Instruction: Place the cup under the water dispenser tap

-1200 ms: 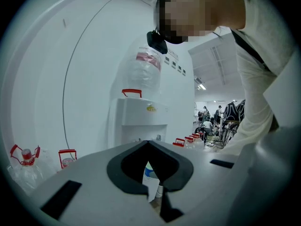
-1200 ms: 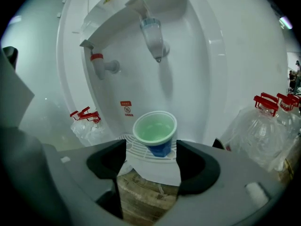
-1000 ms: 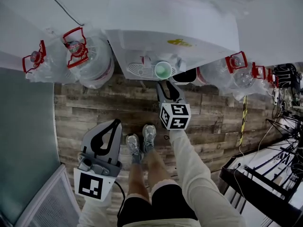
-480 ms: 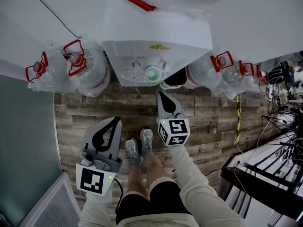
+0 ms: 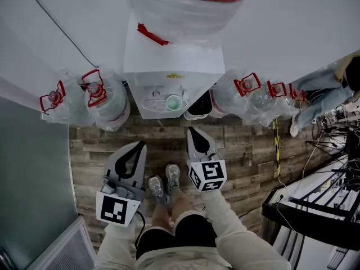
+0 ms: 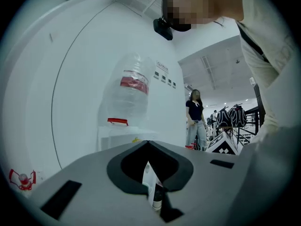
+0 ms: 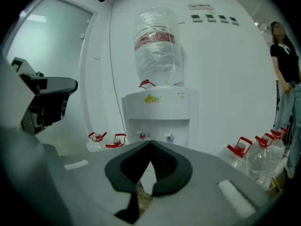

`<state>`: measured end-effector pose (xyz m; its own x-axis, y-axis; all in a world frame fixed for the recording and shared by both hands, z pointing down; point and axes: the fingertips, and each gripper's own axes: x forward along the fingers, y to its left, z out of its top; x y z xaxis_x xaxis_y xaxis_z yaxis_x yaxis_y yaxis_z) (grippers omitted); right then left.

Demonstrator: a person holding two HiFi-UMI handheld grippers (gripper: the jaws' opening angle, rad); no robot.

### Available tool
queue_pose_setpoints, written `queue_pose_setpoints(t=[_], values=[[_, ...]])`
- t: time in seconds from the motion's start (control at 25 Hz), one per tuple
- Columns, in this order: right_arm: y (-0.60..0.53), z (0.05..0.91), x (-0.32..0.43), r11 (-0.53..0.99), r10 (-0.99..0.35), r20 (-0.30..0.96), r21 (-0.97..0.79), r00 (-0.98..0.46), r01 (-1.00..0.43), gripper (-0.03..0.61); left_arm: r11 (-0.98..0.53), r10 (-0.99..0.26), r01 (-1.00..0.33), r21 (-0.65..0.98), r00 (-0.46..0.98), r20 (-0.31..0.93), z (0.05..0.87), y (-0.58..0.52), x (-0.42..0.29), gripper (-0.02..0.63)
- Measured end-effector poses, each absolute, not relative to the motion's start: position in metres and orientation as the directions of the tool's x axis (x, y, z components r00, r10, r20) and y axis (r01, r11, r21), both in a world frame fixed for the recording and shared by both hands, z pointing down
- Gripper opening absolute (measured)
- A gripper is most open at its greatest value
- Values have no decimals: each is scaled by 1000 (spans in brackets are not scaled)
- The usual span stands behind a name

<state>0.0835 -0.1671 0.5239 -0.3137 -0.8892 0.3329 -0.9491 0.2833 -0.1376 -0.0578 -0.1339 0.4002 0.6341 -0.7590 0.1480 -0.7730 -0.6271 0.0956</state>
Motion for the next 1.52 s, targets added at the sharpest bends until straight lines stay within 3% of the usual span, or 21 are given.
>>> queue_pose_setpoints(t=[1.52], values=[[-84,268,87,345,-934,99,-9,-344,-939,9,-653,-756,-756,-36,654,-21,220,-93,-60,5]])
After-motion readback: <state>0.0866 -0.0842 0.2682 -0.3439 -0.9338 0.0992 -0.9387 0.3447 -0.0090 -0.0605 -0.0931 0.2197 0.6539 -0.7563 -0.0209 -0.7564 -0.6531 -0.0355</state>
